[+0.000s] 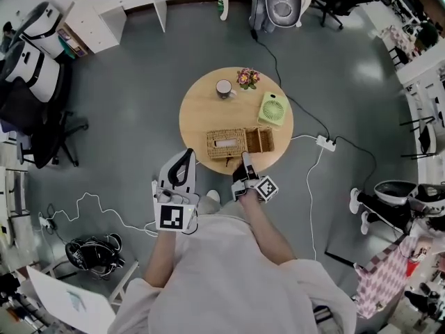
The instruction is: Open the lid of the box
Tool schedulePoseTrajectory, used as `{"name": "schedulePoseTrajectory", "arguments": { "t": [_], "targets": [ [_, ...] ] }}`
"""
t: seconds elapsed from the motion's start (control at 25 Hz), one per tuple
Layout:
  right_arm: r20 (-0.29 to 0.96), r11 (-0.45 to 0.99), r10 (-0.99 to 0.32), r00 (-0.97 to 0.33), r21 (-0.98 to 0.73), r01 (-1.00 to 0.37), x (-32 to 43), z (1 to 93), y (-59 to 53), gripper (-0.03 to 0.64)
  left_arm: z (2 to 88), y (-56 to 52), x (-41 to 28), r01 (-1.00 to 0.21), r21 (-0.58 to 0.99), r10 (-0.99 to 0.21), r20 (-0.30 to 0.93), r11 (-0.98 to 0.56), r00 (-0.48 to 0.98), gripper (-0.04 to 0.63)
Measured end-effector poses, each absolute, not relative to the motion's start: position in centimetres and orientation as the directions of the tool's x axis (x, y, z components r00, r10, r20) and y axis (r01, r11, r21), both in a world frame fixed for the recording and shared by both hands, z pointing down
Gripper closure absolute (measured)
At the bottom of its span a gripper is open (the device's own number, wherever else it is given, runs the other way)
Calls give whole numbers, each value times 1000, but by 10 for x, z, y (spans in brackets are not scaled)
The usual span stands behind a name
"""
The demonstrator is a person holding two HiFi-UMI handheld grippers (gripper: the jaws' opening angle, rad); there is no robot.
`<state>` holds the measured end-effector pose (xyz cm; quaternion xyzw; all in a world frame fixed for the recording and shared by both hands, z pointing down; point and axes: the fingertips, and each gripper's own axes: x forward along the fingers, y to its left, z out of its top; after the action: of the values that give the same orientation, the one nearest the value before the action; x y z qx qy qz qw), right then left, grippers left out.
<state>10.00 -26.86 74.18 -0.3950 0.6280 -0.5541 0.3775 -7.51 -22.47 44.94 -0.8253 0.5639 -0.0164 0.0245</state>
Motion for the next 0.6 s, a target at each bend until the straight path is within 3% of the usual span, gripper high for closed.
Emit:
{"name": "schedulePoseTrajectory", "arguments": {
  "t": [0.28, 0.4, 0.6],
  "targets": [
    [38, -14, -913, -407, -998, -61, 96, 815, -265, 469, 475, -233, -71, -924, -79, -923, -66, -375, 380, 600],
    [10, 9, -913, -408, -999, -44, 94, 824, -264, 531, 490, -237, -69, -919, -70, -918, -51, -389, 392, 600],
    [17, -14, -910, -415, -1000, -9, 96, 839, -250, 502, 501, -236, -60, -908, -57, -908, -29, -416, 418, 600]
  ]
}}
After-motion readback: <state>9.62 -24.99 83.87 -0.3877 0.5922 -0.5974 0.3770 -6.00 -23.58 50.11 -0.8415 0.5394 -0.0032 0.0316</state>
